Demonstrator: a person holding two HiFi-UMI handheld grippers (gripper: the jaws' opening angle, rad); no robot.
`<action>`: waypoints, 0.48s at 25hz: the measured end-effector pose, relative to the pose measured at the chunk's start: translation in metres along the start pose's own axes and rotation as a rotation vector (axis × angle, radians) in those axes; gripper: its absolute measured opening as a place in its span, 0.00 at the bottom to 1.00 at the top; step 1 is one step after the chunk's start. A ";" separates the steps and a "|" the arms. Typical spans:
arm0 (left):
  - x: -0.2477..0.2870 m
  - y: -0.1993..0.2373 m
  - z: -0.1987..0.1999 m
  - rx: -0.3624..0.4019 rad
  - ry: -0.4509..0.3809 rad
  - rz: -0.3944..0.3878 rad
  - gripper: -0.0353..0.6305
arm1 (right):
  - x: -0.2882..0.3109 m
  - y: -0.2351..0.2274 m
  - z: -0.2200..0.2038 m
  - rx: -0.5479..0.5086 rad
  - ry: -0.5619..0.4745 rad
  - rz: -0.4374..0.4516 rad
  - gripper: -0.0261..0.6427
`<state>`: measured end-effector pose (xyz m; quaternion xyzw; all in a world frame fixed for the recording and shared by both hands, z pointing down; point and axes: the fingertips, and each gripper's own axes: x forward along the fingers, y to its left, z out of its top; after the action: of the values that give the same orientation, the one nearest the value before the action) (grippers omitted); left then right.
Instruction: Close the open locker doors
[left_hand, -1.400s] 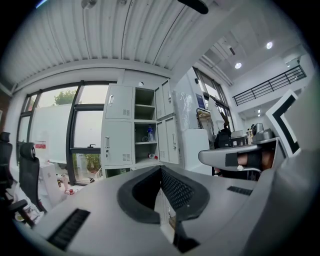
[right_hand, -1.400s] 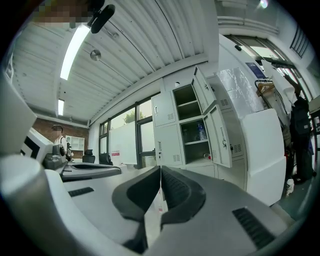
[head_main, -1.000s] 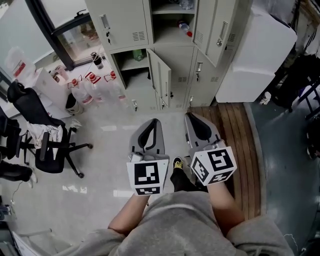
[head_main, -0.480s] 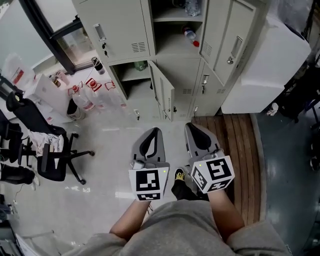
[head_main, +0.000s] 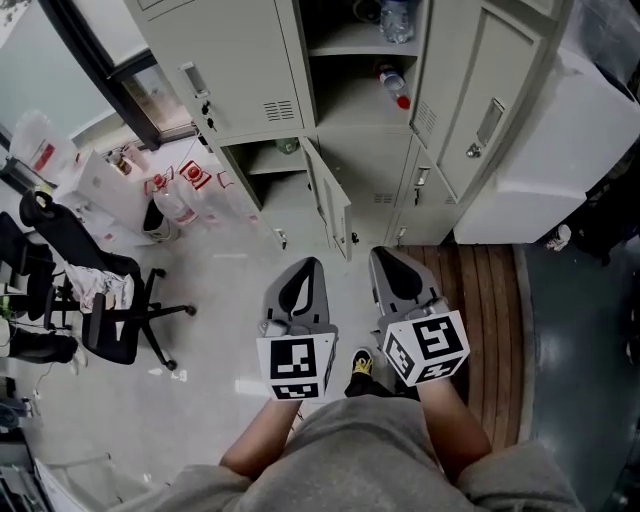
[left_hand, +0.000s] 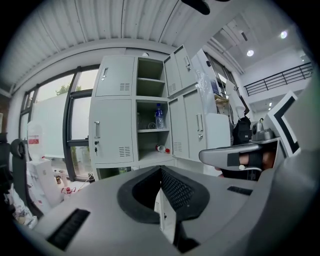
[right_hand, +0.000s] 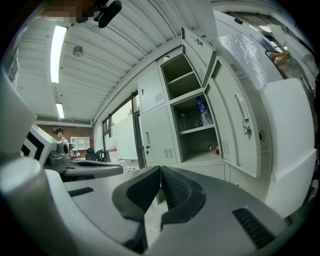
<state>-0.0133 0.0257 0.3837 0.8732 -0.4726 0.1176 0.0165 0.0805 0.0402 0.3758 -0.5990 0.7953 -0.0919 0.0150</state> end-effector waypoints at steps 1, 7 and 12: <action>0.005 -0.001 0.002 0.002 -0.001 0.004 0.06 | 0.004 -0.005 0.001 0.003 0.000 0.005 0.08; 0.035 -0.001 0.009 0.013 0.003 0.032 0.06 | 0.026 -0.029 0.003 0.011 -0.001 0.040 0.08; 0.050 0.002 0.010 0.015 0.008 0.062 0.07 | 0.041 -0.043 0.003 0.013 0.001 0.068 0.08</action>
<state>0.0127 -0.0178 0.3849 0.8578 -0.4986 0.1249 0.0081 0.1102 -0.0104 0.3836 -0.5713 0.8147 -0.0969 0.0217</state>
